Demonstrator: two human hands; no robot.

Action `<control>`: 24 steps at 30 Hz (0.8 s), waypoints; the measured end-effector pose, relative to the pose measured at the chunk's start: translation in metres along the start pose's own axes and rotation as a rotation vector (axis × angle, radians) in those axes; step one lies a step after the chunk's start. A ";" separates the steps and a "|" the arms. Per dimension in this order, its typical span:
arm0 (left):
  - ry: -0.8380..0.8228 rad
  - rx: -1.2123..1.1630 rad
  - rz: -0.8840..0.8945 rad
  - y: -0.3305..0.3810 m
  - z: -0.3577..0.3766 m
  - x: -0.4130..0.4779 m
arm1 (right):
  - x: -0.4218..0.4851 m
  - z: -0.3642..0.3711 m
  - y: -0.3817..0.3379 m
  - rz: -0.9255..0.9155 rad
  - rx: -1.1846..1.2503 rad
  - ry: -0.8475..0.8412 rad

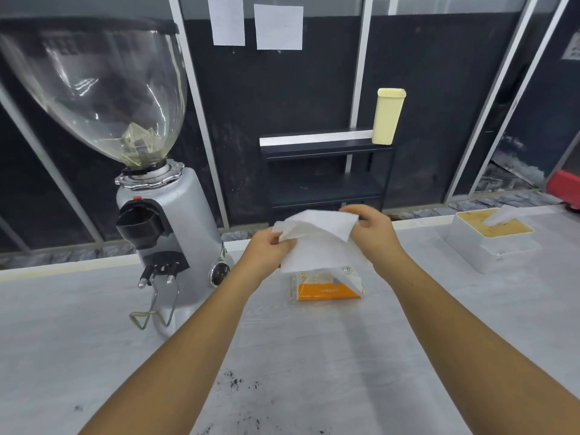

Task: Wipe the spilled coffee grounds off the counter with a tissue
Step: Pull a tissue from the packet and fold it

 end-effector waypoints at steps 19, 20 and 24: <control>-0.270 -0.278 -0.211 -0.073 0.037 -0.043 | -0.053 -0.016 0.093 0.380 0.073 -0.310; -0.260 -0.178 -0.137 -0.073 0.037 -0.044 | -0.055 -0.014 0.094 0.314 0.013 -0.351; -0.168 0.120 -0.007 -0.074 0.040 -0.050 | -0.063 -0.013 0.097 0.221 -0.069 -0.349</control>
Point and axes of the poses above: each hand's wrist, its own x-axis towards the middle knuckle, its own z-axis out of the palm, y = z × x, the point moved 7 cm from there along x, towards the middle knuckle, and after that the axes turned 5 degrees about y, right-handed, at the moved point
